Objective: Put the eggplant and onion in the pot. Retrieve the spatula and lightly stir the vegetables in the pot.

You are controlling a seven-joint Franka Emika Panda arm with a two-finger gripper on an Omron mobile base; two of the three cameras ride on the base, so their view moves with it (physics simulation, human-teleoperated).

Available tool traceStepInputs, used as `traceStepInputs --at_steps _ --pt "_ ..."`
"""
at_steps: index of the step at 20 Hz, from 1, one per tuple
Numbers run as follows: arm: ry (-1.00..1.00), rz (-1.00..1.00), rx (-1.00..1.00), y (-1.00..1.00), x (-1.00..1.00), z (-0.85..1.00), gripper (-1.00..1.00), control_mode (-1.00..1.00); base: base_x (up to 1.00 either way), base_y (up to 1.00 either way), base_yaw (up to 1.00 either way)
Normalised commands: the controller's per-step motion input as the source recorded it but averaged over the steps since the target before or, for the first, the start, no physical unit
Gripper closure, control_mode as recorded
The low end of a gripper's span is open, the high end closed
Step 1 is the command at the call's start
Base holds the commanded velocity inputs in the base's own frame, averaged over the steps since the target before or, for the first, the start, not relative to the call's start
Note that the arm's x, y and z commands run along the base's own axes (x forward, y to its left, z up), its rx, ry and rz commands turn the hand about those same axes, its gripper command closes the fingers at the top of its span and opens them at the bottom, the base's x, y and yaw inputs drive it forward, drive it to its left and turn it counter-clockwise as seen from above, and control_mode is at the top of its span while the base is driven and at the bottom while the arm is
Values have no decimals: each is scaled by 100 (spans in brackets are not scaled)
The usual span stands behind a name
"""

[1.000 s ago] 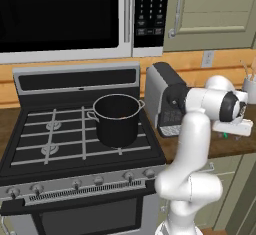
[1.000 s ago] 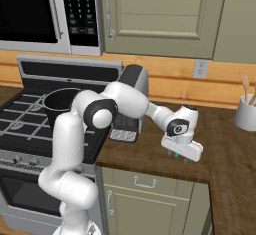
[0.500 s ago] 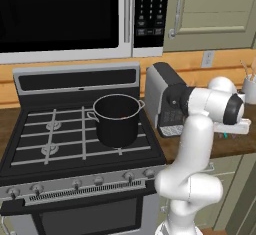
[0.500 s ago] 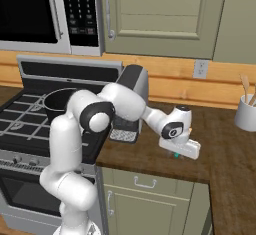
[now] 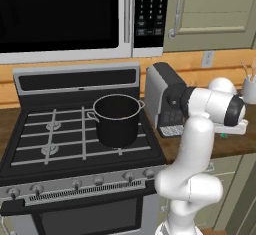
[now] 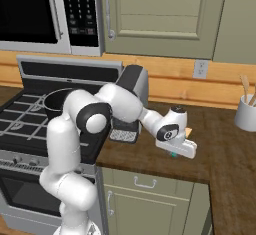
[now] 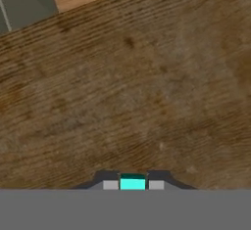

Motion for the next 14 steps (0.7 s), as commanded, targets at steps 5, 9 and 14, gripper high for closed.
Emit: traceStepInputs --at_steps 5,9,14 --pt "-2 11 0 2 -9 4 100 -100 0 0 0" --pt "-16 20 -1 9 -80 69 100 -100 0 0 0" --pt "-7 30 -3 25 -100 100 100 -100 0 0 0"
